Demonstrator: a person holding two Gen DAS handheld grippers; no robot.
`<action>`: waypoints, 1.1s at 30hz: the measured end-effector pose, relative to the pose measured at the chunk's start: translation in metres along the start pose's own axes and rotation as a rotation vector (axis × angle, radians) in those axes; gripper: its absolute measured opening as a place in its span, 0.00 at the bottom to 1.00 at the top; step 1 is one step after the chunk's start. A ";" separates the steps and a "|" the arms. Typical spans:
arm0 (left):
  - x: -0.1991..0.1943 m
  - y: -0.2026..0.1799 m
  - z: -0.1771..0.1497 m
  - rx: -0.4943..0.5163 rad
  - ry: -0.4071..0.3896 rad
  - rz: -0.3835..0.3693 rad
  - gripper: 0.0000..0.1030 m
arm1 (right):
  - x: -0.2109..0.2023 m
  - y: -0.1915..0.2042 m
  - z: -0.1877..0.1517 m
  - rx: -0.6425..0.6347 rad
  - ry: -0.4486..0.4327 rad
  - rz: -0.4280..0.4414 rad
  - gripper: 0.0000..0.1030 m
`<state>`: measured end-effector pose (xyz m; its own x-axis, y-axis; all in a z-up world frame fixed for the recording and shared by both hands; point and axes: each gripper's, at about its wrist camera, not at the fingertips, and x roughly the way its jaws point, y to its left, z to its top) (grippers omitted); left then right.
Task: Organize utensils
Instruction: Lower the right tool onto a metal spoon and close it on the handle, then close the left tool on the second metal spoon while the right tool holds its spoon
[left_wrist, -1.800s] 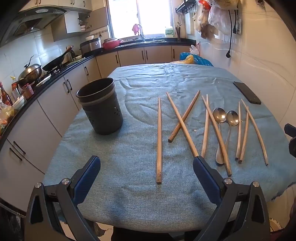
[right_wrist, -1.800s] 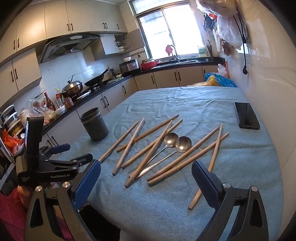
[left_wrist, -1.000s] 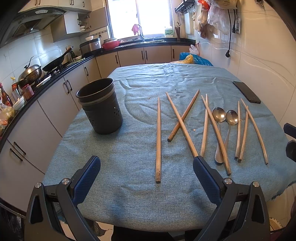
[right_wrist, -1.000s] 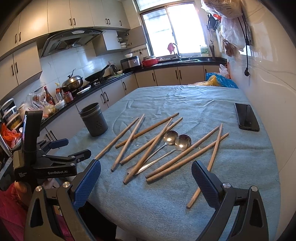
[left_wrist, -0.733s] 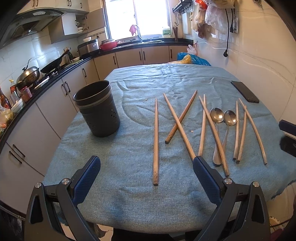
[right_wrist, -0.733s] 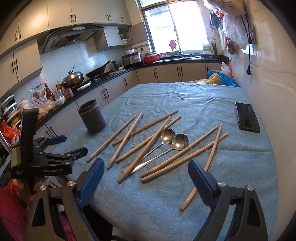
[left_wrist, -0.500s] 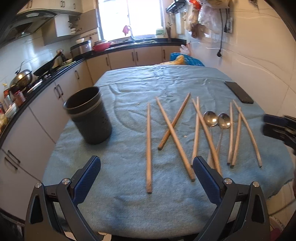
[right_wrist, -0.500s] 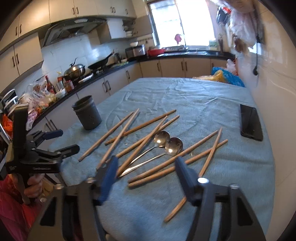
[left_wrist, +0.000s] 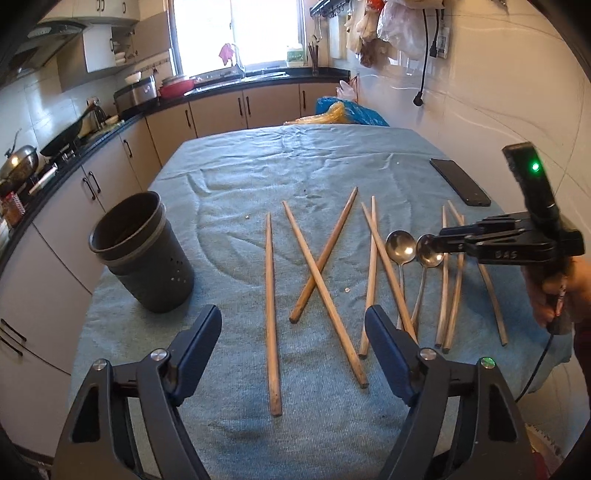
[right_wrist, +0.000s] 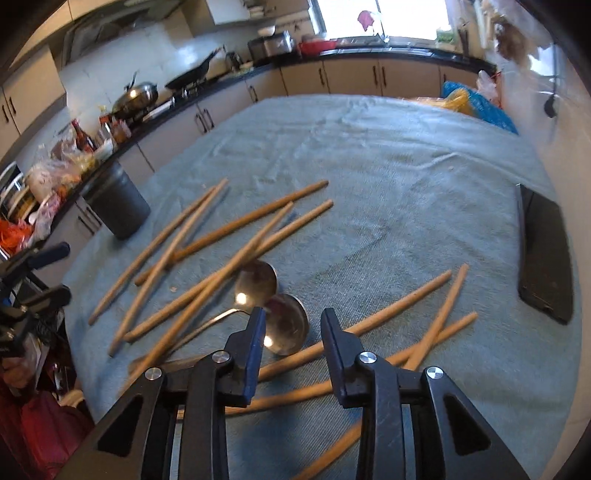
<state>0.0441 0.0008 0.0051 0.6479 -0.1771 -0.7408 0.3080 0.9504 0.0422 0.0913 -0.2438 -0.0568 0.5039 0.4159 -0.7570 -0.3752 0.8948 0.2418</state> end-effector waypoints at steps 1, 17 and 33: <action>0.001 0.000 0.002 0.004 0.002 -0.003 0.77 | 0.004 -0.003 0.001 -0.004 0.006 -0.009 0.30; 0.038 -0.044 0.069 0.137 0.073 -0.262 0.71 | -0.056 -0.001 -0.012 0.010 -0.156 -0.018 0.03; 0.152 -0.112 0.115 0.294 0.335 -0.562 0.45 | -0.118 -0.032 -0.057 0.145 -0.273 0.010 0.03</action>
<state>0.1881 -0.1616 -0.0347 0.1019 -0.4866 -0.8676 0.7379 0.6219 -0.2621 -0.0002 -0.3306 -0.0098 0.6988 0.4351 -0.5679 -0.2760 0.8963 0.3471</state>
